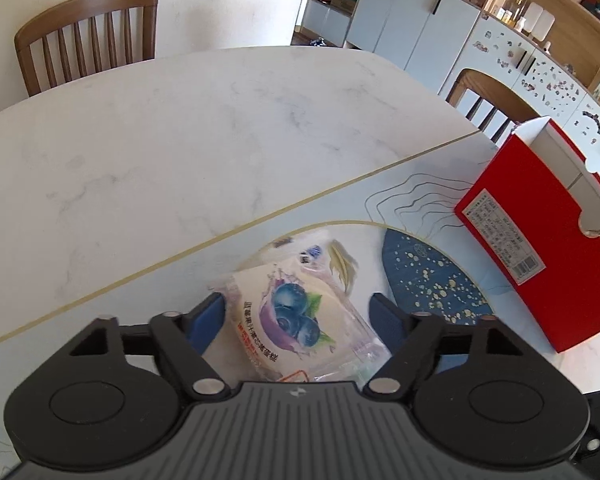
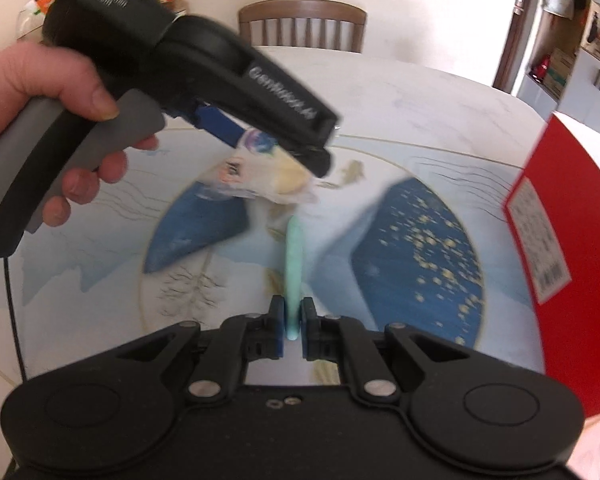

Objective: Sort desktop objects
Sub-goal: 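Grasp the mint-green stick with the right tool while the left tool grasps the blueberry bread bag, then lift and carry the bread bag and green stick over the red shoebox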

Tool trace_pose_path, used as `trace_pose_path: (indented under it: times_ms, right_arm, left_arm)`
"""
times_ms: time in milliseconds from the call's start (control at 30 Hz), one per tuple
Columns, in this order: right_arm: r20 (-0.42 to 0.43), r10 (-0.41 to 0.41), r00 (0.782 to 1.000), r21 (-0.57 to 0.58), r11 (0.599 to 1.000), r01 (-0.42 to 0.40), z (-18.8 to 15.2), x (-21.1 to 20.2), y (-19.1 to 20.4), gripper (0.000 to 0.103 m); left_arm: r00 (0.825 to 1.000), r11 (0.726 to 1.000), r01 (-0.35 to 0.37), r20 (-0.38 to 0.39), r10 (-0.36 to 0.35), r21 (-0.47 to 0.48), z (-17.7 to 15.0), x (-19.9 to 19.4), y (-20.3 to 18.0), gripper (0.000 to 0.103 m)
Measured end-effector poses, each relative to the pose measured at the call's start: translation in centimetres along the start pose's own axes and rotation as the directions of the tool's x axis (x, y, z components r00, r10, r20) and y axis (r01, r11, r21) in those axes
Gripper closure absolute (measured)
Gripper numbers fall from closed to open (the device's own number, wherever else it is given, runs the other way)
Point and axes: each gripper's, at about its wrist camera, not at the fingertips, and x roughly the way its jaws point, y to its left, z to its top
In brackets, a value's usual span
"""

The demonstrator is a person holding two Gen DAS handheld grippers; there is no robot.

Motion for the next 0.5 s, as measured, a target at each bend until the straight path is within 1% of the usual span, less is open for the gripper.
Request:
trace_pose_path:
  times_ms: [33, 100, 200, 300, 500]
  right_arm:
    - [0.001, -0.006, 1.0, 0.007, 1.0, 0.006, -0.1, -0.1, -0.2, 0.096]
    - [0.001, -0.01, 1.0, 0.022, 1.0, 0.01, -0.2, -0.3, -0.7, 0.096]
    - [0.01, -0.018, 1.0, 0.028, 0.999, 0.018, -0.3, -0.7, -1.0, 0.096]
    - [0.018, -0.029, 0.999, 0.03, 0.999, 0.029, -0.2, -0.8, -1.4, 0.096]
    - [0.036, -0.046, 0.998, 0.042, 0.998, 0.044, -0.1, -1.9, -2.2, 0.096]
  left_arm:
    - [1.0, 1.0, -0.001, 0.003, 0.001, -0.002, 0.0, 0.0, -0.1, 0.03]
    - [1.0, 1.0, -0.008, 0.005, 0.008, -0.006, 0.0, 0.1, -0.1, 0.038]
    - [1.0, 1.0, -0.01, 0.01, 0.01, -0.007, 0.0, 0.0, -0.3, 0.047]
    - [0.999, 1.0, -0.028, 0.017, 0.027, 0.011, 0.0, 0.0, -0.8, 0.05]
    - [0.999, 0.999, -0.041, 0.031, 0.041, 0.01, -0.3, -0.6, -1.3, 0.051]
